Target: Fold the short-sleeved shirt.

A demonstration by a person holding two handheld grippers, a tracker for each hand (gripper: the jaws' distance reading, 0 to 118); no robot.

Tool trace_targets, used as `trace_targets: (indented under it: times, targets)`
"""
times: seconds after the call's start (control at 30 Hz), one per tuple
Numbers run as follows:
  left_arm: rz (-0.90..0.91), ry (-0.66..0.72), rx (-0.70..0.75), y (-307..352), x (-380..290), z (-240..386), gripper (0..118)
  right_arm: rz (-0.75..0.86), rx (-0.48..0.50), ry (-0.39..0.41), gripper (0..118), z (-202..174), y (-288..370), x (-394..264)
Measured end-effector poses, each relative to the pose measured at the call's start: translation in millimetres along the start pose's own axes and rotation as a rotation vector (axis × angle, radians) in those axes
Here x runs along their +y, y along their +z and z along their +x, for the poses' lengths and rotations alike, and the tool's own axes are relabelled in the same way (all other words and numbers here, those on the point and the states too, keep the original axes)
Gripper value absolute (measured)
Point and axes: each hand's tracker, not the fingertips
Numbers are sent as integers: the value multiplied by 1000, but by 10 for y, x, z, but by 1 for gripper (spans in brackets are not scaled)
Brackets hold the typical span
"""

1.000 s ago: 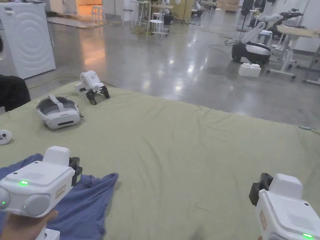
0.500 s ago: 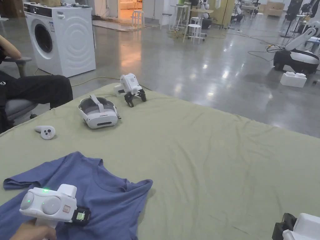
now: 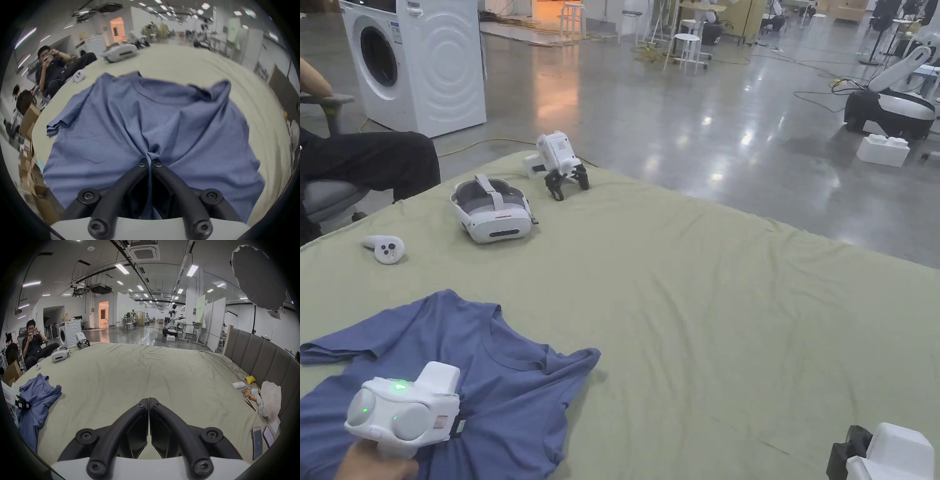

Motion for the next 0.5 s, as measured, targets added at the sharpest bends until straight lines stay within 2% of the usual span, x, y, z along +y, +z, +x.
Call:
trace_targets:
  times: [0.07,0.23,0.37,0.5]
  targets:
    - [93,68,-7,162,13,-45,0,3,-2,0,0,7,10,4]
    - [292,58,-42,630,137,3,0,11,-2,-6,0,58,42,31]
    - [400,155,-77,948,376,-62,0,24,0,-13,0,99,83,54]
    - [544,107,-100,1366,775,-28,0,39,-1,-23,0,158,131,76]
